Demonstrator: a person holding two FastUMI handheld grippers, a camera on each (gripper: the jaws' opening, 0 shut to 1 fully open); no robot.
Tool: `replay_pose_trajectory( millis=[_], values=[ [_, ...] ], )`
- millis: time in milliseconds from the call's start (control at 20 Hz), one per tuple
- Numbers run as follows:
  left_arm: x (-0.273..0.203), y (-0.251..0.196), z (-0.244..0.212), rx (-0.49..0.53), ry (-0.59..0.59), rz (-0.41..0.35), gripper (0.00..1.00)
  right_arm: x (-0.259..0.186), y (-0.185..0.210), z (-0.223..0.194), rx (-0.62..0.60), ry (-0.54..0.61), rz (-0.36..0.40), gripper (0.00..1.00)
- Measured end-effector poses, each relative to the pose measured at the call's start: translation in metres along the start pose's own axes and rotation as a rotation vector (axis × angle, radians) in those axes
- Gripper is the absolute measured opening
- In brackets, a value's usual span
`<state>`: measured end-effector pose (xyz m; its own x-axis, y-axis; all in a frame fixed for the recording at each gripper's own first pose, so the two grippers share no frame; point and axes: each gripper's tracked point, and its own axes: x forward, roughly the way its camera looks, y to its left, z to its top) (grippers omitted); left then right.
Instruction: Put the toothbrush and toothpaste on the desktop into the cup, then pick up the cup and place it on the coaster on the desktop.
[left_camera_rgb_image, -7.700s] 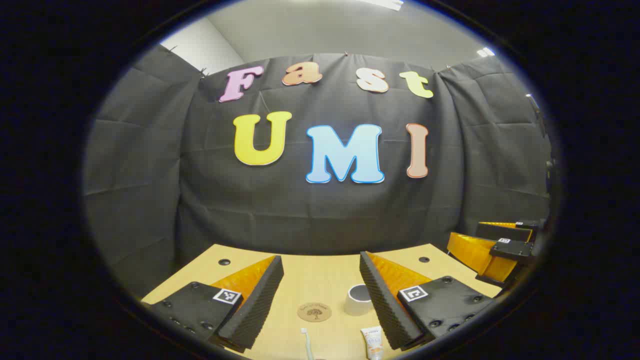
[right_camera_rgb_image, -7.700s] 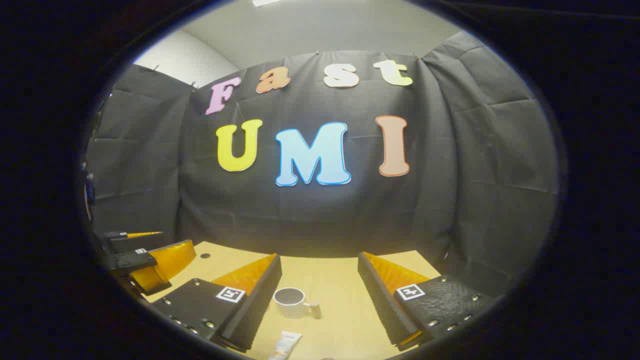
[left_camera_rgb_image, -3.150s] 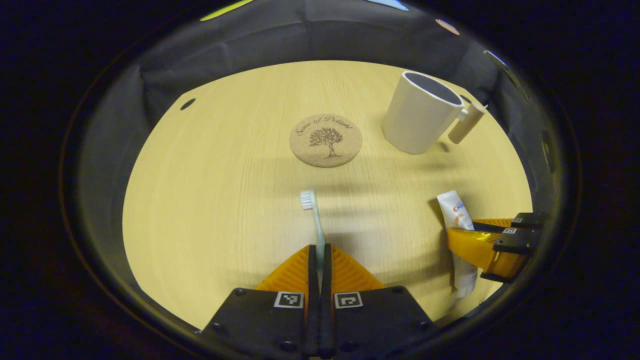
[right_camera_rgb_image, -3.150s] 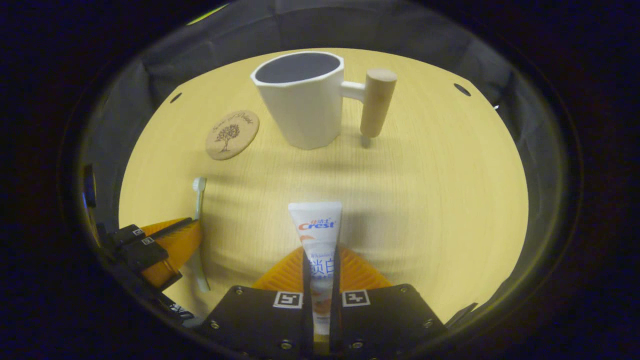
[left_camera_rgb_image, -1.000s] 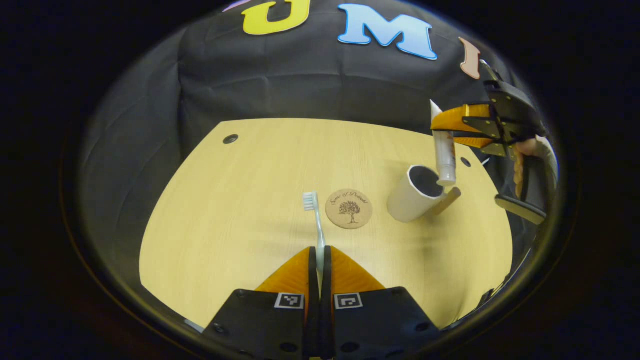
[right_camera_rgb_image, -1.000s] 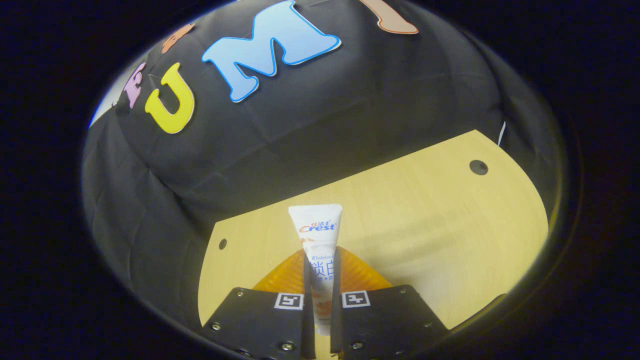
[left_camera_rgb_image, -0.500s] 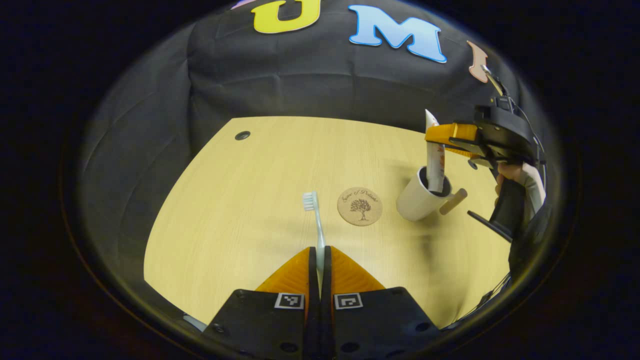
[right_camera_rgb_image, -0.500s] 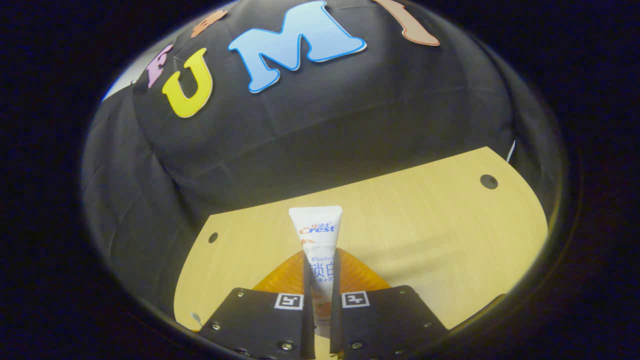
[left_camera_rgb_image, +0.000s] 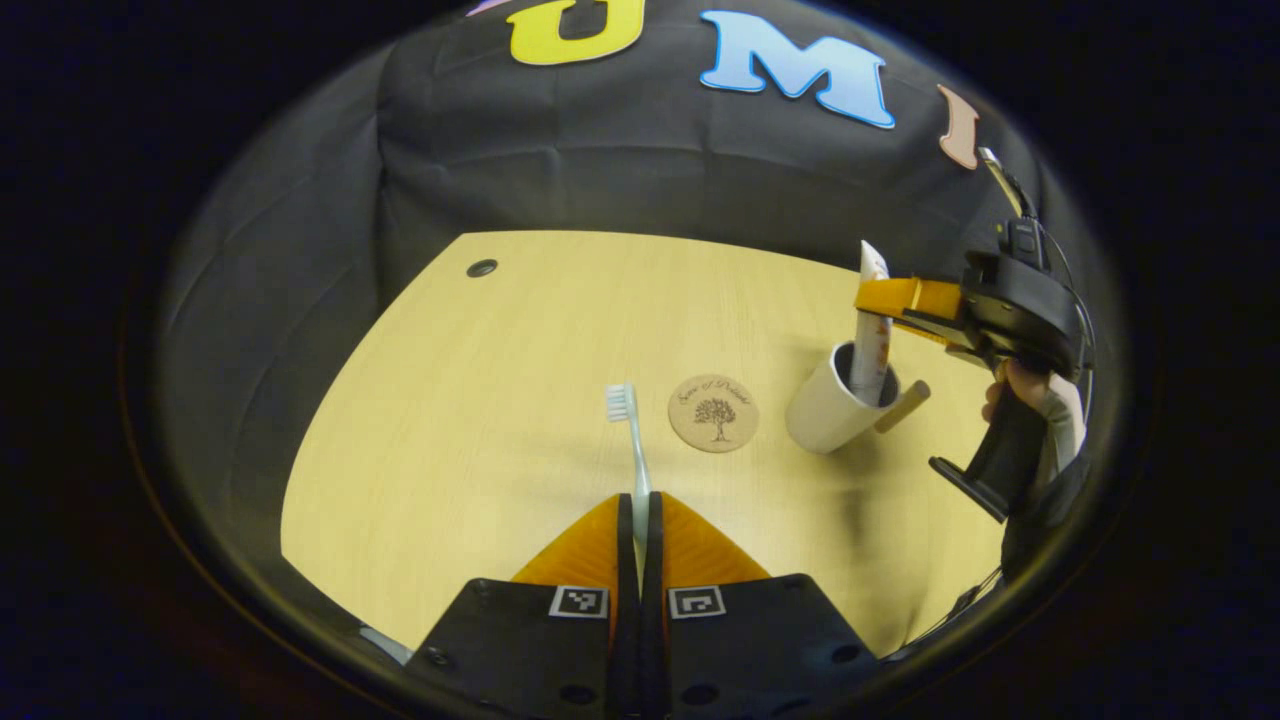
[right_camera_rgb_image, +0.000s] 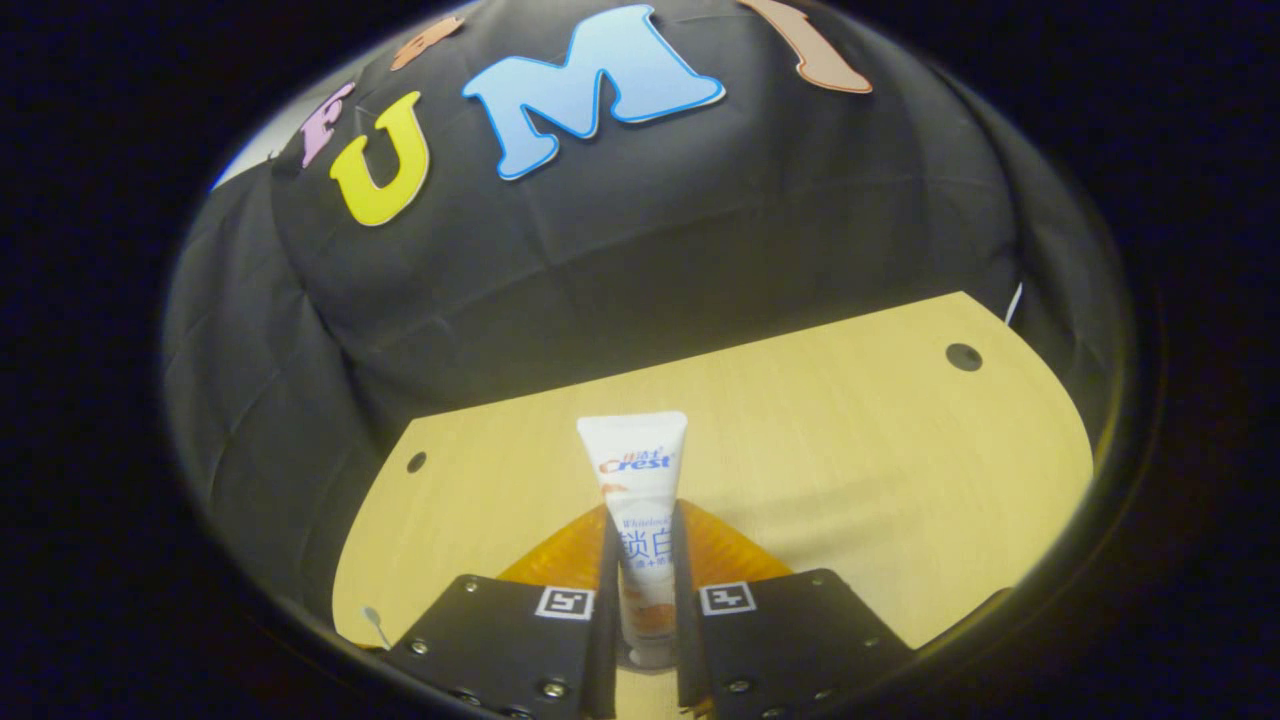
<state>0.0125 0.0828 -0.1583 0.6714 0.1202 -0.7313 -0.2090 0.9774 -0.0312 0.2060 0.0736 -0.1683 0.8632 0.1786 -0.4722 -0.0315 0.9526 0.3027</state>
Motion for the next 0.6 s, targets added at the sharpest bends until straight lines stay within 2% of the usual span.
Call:
replay_pose_trajectory(
  millis=[250,300,350,400,450,500,600],
  values=[
    [0.009,-0.011,0.018,-0.011,-0.004,-0.010,0.08,-0.013,-0.002,-0.026,-0.054,0.052,-0.014,0.26],
    [0.007,-0.012,0.023,-0.015,-0.006,-0.013,0.08,-0.014,-0.004,-0.032,-0.052,0.067,-0.017,0.23],
    [0.006,-0.013,0.027,-0.019,-0.006,-0.015,0.08,-0.015,-0.006,-0.038,-0.047,0.082,-0.020,0.27],
    [0.006,-0.014,0.030,-0.023,-0.007,-0.016,0.08,-0.020,-0.005,-0.040,-0.035,0.085,-0.014,0.27],
    [0.005,-0.014,0.031,-0.028,-0.008,-0.018,0.08,-0.024,-0.002,-0.042,-0.021,0.086,0.001,0.33],
    [0.006,-0.015,0.028,-0.032,-0.009,-0.018,0.07,-0.025,-0.002,-0.041,-0.022,0.083,0.001,0.46],
    [0.007,-0.014,0.027,-0.039,-0.016,-0.019,0.08,-0.029,-0.003,-0.038,-0.032,0.073,-0.001,0.53]
  ],
)
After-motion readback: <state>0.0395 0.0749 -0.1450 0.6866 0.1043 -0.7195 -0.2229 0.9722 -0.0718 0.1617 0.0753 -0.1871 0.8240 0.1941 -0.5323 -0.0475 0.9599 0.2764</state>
